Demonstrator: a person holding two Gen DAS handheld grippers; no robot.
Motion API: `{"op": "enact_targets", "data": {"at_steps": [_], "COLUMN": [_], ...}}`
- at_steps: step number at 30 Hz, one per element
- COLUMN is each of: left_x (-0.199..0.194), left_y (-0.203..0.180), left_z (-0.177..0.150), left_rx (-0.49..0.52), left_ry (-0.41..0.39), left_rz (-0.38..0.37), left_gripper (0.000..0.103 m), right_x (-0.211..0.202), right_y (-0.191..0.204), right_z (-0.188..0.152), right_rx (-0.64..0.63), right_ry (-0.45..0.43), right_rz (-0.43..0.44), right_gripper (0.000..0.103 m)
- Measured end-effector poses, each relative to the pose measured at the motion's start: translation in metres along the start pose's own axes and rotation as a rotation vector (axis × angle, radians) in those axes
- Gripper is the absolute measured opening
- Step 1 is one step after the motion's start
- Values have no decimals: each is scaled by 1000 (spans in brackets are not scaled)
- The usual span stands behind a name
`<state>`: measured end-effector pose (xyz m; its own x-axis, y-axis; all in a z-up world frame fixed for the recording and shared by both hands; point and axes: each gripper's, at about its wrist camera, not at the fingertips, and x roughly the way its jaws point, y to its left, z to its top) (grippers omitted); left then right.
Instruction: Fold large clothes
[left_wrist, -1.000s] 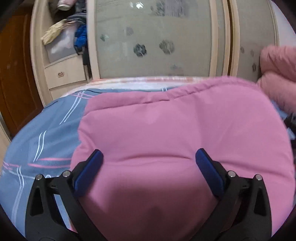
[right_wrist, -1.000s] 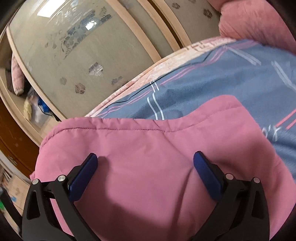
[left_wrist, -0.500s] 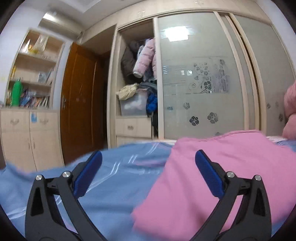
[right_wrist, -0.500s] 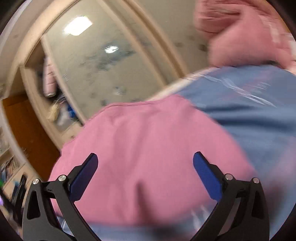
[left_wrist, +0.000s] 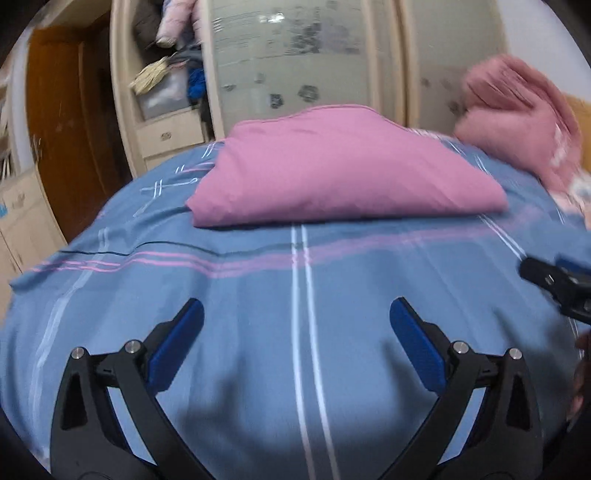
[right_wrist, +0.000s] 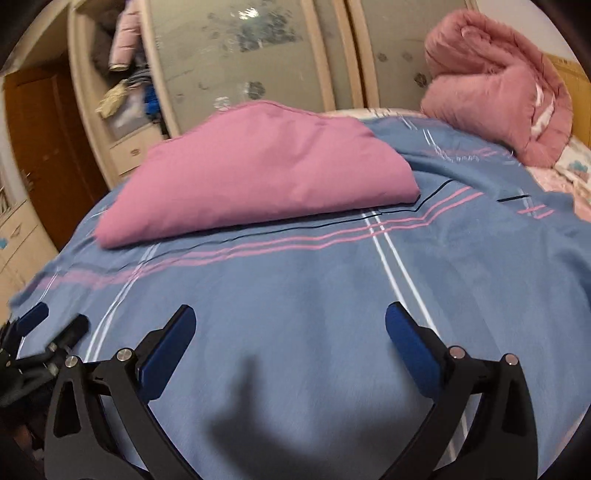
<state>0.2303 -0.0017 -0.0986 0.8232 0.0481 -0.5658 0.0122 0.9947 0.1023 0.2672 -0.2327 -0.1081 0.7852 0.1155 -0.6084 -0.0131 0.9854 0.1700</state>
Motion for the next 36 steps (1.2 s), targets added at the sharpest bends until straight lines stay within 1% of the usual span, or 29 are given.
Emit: {"op": "enact_targets", "data": {"at_steps": [2, 4, 5, 7, 8, 9, 11, 13, 15, 20, 24, 36], "left_x": [-29, -46, -53, -64, -68, -72, -82, -91, -91, -80, -82, -77], "left_y": [0, 8, 11, 19, 23, 26, 26, 24, 25, 21, 15, 8], "left_z": [-10, -18, -24, -29, -32, -33, -33, -35, -38, -39, -36, -37], "left_rx": [-10, -32, -43, -69, -80, -89, -92, -86, -99, -109, -114, -108], "left_ry": [-17, -21, -16, 22, 49, 55, 38, 11, 17, 37, 21, 34], "left_rz": [-8, -11, -12, -26, -32, -39, -46, -44, -55, -48, -64, -87], "left_gripper": [101, 101, 101, 101, 101, 101, 101, 101, 101, 101, 101, 101], "right_x": [-23, -50, -62, -80, -87, -94, -108, -121, -122, -117, -117, -113], "right_y": [3, 4, 3, -1, -4, -8, -12, -12, -10, -4, 3, 3], "right_z": [-10, -20, -24, -33, -35, -38, -45, -51, -54, -58, -60, -60], "right_rx": [-23, -36, -52, -70, -67, -56, -46, -59, -73, -105, -121, -116], "right_ry": [-37, -85, -102, -106, -101, -98, -118, -153, -163, -138, -144, -133], "right_rz": [-30, -24, -35, -91, -102, -95, -81, -90, -97, -83, -83, -78], "right_gripper": [102, 102, 102, 102, 102, 102, 102, 102, 102, 102, 102, 102]}}
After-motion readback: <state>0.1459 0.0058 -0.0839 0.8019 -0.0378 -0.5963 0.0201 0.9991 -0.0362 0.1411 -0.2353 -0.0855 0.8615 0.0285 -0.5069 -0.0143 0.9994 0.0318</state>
